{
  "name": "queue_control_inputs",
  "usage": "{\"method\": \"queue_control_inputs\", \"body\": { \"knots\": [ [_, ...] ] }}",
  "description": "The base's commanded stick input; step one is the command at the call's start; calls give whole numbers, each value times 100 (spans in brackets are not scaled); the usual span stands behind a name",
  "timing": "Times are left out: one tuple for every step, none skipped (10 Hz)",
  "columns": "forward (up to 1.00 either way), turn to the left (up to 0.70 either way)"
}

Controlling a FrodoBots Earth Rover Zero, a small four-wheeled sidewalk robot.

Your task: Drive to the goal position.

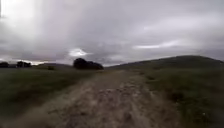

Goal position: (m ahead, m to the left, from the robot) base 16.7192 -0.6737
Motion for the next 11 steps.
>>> {"method": "queue_control_inputs", "body": {
  "knots": [
    [30, 0],
    [30, 0],
    [35, 0],
    [45, 0],
    [54, 0],
    [63, 0],
    [71, 0],
    [77, 0],
    [82, 0],
    [85, 0],
    [85, 0]
  ]
}}
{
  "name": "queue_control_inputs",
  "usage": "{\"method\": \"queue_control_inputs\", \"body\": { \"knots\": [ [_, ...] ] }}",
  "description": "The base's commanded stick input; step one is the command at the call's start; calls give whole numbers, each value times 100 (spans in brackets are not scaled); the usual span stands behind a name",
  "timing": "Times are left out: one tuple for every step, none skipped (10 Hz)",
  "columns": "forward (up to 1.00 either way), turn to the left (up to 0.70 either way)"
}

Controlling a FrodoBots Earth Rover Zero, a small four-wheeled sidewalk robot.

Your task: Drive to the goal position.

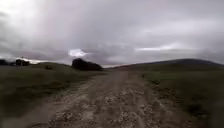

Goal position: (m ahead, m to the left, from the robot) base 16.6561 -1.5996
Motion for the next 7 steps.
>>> {"method": "queue_control_inputs", "body": {
  "knots": [
    [85, 0],
    [85, 0],
    [85, 0],
    [85, 0],
    [85, 0],
    [85, 0],
    [85, 0]
  ]
}}
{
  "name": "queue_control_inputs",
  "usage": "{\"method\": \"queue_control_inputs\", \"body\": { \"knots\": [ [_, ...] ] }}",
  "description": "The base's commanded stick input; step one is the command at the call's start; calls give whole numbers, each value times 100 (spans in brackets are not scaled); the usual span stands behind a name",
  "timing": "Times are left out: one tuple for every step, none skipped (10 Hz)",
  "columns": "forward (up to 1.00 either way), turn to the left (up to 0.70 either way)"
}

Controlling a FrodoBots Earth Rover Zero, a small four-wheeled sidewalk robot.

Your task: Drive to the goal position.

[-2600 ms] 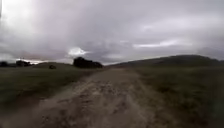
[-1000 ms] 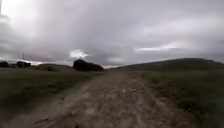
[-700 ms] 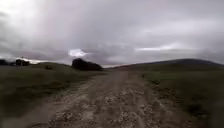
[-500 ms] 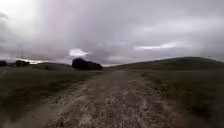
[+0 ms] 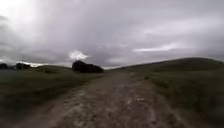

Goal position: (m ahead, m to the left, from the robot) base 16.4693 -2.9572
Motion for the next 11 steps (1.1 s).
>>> {"method": "queue_control_inputs", "body": {
  "knots": [
    [85, 0],
    [85, 0],
    [85, 0],
    [85, -13],
    [85, -28],
    [85, -34],
    [85, -34],
    [85, 0],
    [85, 0],
    [85, 0],
    [85, 0]
  ]
}}
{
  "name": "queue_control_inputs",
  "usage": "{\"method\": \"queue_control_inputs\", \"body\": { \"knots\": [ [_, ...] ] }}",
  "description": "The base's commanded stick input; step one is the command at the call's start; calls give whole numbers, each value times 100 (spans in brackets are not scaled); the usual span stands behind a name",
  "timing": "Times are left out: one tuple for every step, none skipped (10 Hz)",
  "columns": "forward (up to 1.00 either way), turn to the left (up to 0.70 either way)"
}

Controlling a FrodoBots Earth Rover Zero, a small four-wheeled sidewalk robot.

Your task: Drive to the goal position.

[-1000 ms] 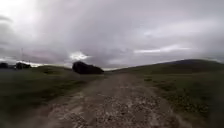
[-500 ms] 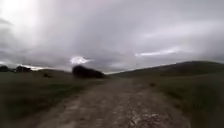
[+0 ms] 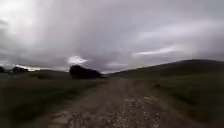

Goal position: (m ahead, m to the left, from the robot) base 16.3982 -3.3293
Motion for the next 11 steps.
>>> {"method": "queue_control_inputs", "body": {
  "knots": [
    [85, 0],
    [79, 0],
    [72, 0],
    [70, -6],
    [70, -15],
    [70, -35],
    [70, -35],
    [70, -30],
    [70, -15],
    [70, 0],
    [70, 0]
  ]
}}
